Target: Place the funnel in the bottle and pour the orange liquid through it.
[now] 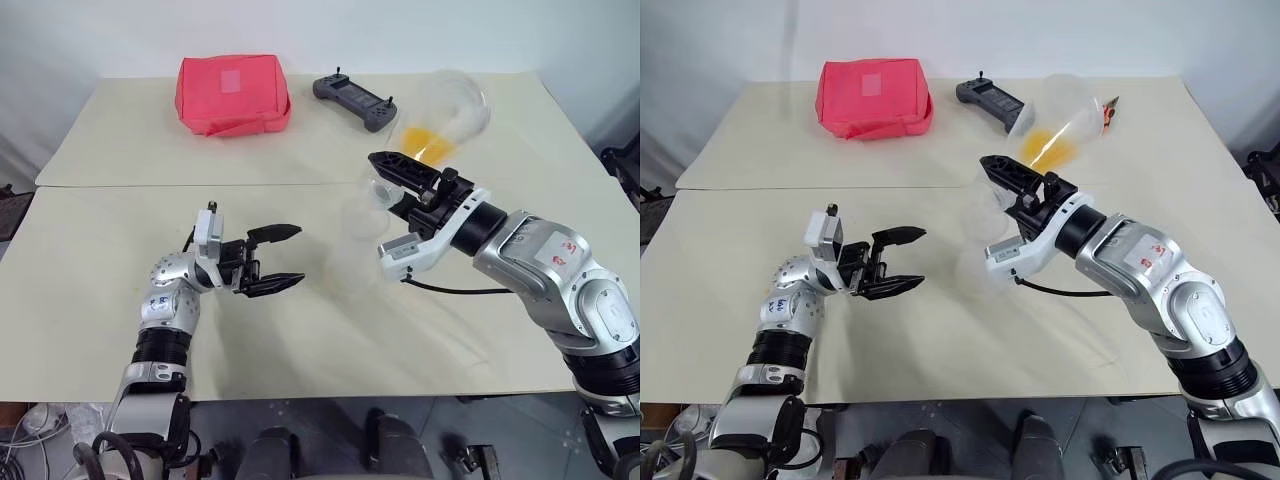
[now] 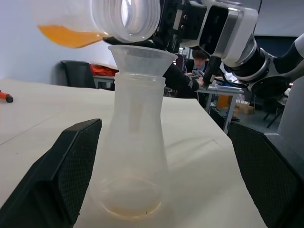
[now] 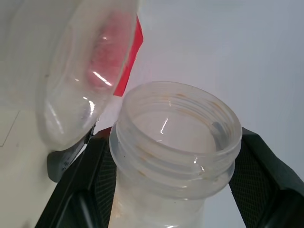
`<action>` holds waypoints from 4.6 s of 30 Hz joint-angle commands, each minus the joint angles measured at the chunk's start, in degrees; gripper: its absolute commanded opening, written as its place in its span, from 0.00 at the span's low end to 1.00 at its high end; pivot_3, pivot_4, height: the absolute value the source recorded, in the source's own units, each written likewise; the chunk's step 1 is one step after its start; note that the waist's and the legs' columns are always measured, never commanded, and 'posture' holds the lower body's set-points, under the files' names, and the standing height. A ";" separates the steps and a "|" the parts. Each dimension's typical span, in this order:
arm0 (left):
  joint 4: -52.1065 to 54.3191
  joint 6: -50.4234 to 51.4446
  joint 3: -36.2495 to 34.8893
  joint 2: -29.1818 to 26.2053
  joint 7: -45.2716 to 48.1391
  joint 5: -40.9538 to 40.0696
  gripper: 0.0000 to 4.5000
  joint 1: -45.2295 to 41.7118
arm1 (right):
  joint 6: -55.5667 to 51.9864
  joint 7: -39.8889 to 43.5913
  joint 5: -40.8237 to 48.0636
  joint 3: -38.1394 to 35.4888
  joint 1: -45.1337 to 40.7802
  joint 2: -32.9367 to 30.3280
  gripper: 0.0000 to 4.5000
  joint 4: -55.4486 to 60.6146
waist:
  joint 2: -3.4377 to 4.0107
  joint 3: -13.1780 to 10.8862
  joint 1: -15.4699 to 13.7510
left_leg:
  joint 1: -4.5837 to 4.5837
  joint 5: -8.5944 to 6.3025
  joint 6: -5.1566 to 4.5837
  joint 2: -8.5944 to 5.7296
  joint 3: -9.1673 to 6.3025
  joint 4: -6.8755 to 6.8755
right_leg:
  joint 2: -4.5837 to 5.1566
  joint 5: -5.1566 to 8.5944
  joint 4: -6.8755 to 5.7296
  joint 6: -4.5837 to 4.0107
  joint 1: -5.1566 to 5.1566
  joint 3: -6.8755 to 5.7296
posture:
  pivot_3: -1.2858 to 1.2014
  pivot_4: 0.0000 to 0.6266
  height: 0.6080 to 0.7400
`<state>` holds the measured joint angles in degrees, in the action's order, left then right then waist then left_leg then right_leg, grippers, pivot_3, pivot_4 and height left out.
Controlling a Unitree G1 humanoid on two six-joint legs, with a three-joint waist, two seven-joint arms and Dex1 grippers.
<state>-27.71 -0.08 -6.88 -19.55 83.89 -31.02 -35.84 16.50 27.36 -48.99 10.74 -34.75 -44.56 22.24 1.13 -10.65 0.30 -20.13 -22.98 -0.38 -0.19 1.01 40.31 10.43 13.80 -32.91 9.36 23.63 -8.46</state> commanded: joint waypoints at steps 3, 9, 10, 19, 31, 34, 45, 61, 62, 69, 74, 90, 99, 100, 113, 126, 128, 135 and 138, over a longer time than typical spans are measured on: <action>0.32 -0.29 -0.48 0.33 0.18 -0.72 1.00 -1.46 | 2.39 -2.32 -1.83 -1.48 -2.44 -0.53 0.62 -0.05 | 0.00 0.00 0.05 | 0.00 0.00 0.00 0.00 0.00 0.00 | 0.00 0.00 0.00 0.00 0.00 0.00 | 0.52 0.24 1.00; -0.41 -0.56 -0.52 0.53 0.25 -0.52 1.00 -2.10 | 4.14 -3.04 -2.81 -1.52 -3.27 -0.51 0.62 -1.29 | 0.00 0.00 0.06 | 0.00 0.00 0.00 0.00 0.00 0.04 | 0.00 0.00 -0.03 0.00 0.00 0.00 | 0.52 0.24 1.00; -0.51 -0.60 -0.52 0.56 0.26 -0.51 1.00 -2.18 | 4.44 -3.06 -2.86 -1.53 -3.25 -0.50 0.62 -1.32 | 0.00 0.00 0.07 | 0.00 0.00 0.00 0.00 0.00 0.04 | 0.00 0.00 -0.03 0.00 0.00 0.01 | 0.52 0.24 1.00; -1.67 -1.06 -0.48 0.76 0.36 -0.35 1.00 -2.92 | 6.04 -3.85 -4.34 -1.61 -3.00 -0.62 0.62 -1.55 | 0.00 0.00 0.07 | 0.00 0.00 0.00 0.00 0.00 0.09 | 0.00 0.00 -0.07 0.00 0.00 0.01 | 0.52 0.24 1.00; -3.28 -1.74 -0.42 0.92 0.59 -0.17 1.00 -3.98 | 9.26 -5.78 -6.24 -1.59 -3.43 -1.37 0.62 -3.30 | -0.01 0.00 0.07 | -0.01 0.00 0.00 0.00 0.00 0.13 | 0.00 0.00 -0.09 0.00 0.00 0.01 | 0.52 0.24 1.00; -3.61 -1.89 -0.38 0.86 0.71 -0.15 1.00 -4.12 | 10.00 -6.46 -6.87 -1.63 -3.70 -1.72 0.62 -3.84 | 0.00 0.00 0.09 | -0.01 0.00 0.00 0.00 0.00 0.14 | 0.00 0.00 -0.09 0.00 0.00 0.01 | 0.52 0.24 1.00; -4.09 -1.93 -0.40 0.83 0.84 -0.13 1.00 -4.42 | 11.49 -8.29 -7.93 -1.75 -5.09 -1.82 0.62 -5.08 | -0.01 0.00 0.11 | -0.02 0.00 0.00 0.00 0.00 0.20 | 0.00 0.00 -0.13 0.00 0.00 0.02 | 0.52 0.24 1.00; -4.09 -2.00 -0.27 0.95 0.76 -0.01 1.00 -4.66 | 13.44 -11.33 -9.16 -2.13 -5.45 -2.56 0.62 -5.55 | 0.00 0.00 0.13 | -0.03 0.00 0.00 0.00 0.00 0.26 | 0.00 0.00 -0.17 0.00 0.00 0.03 | 0.52 0.24 1.00; -4.02 -1.98 -0.27 0.94 0.76 -0.02 1.00 -4.61 | 13.42 -11.74 -9.39 -2.18 -5.61 -2.56 0.62 -5.56 | -0.01 0.00 0.13 | -0.03 0.00 0.00 0.00 0.00 0.26 | 0.00 0.00 -0.17 0.00 0.00 0.03 | 0.52 0.24 1.00; -3.71 -1.87 -0.30 0.83 0.79 -0.11 1.00 -4.41 | 13.42 -14.87 -11.01 -2.47 -5.85 -2.84 0.62 -5.37 | -0.01 0.00 0.12 | -0.04 0.00 0.00 0.00 0.00 0.30 | 0.01 0.00 -0.20 -0.01 0.00 0.03 | 0.52 0.24 1.00; -3.72 -1.94 -0.32 0.73 0.86 -0.07 1.00 -4.40 | 13.75 -16.45 -11.48 -2.31 -5.67 -3.36 0.62 -5.47 | 0.00 0.00 0.14 | -0.04 0.00 0.00 0.00 0.00 0.30 | 0.01 0.00 -0.21 -0.01 0.00 0.04 | 0.52 0.24 1.00; -3.70 -1.96 -0.29 0.55 0.63 0.15 1.00 -4.27 | 13.29 -17.80 -11.67 -2.14 -4.95 -3.21 0.62 -6.44 | -0.01 0.00 0.17 | -0.04 0.00 0.00 0.00 0.00 0.32 | 0.01 0.00 -0.22 -0.01 0.00 0.04 | 0.52 0.24 1.00; -4.26 -1.42 0.25 0.47 -0.73 1.60 1.00 -4.68 | 9.23 -13.41 -6.40 -2.98 -3.03 -0.66 0.62 -4.61 | -0.01 0.01 0.17 | -0.04 0.00 0.00 0.00 0.00 0.34 | 0.01 0.00 -0.23 -0.01 0.00 0.04 | 0.52 0.24 1.00; -4.18 -1.14 0.35 0.49 -0.99 1.77 1.00 -4.69 | 7.51 -12.52 -4.95 -3.59 -2.41 0.31 0.62 -4.51 | -0.02 0.02 0.20 | -0.04 0.00 0.00 0.01 0.00 0.34 | 0.01 0.00 -0.23 -0.01 0.00 0.04 | 0.52 0.24 1.00; -3.41 2.48 0.80 -1.21 -4.49 3.35 1.00 -5.42 | -43.30 3.41 29.00 -22.34 0.73 22.34 0.62 4.09 | -0.03 0.03 -0.06 | -0.06 0.00 0.00 0.02 -0.08 0.73 | 0.01 -0.04 -0.63 -0.09 -0.01 0.07 | 0.52 0.24 1.00; -2.92 7.07 0.13 -2.88 -17.23 6.37 1.00 -7.17 | -54.25 -2.67 46.88 -35.54 6.08 25.18 0.62 -1.99 | -0.03 0.03 0.26 | 0.01 0.00 0.00 0.00 -0.02 0.69 | 0.01 -0.05 -0.67 -0.11 0.02 0.17 | 0.52 0.24 1.00; -2.17 7.91 -0.39 -2.95 -18.31 5.73 1.00 -6.92 | -53.59 -2.51 48.91 -35.71 7.22 24.62 0.78 -2.02 | -0.03 0.03 0.38 | 0.02 0.00 0.00 -0.01 -0.01 0.69 | 0.01 -0.05 -0.68 -0.11 0.02 0.19 | 0.52 0.24 1.00; 0.70 11.66 0.65 -4.54 -25.79 8.71 1.00 -5.65 | -50.79 -2.83 53.28 -35.63 8.57 21.50 0.99 -1.55 | -0.03 0.03 0.69 | 0.02 0.00 0.00 -0.01 0.00 0.69 | 0.02 -0.05 -0.68 -0.10 0.02 0.21 | 0.52 0.24 1.00; 1.82 12.44 1.01 -4.96 -24.85 8.27 1.00 -4.87 | -49.62 -2.91 54.89 -35.47 7.96 19.71 0.99 -1.16 | -0.03 0.03 0.70 | 0.03 0.00 0.00 -0.01 0.01 0.69 | 0.02 -0.05 -0.68 -0.10 0.01 0.22 | 0.52 0.24 1.00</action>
<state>-28.13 11.94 -5.79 -23.83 58.45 -22.39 -41.14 -34.91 24.68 4.25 -23.89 -25.91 -23.47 18.90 1.10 -10.62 1.01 -20.10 -22.98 -0.38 -0.21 1.02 41.01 10.44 13.75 -33.58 9.26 23.65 -8.24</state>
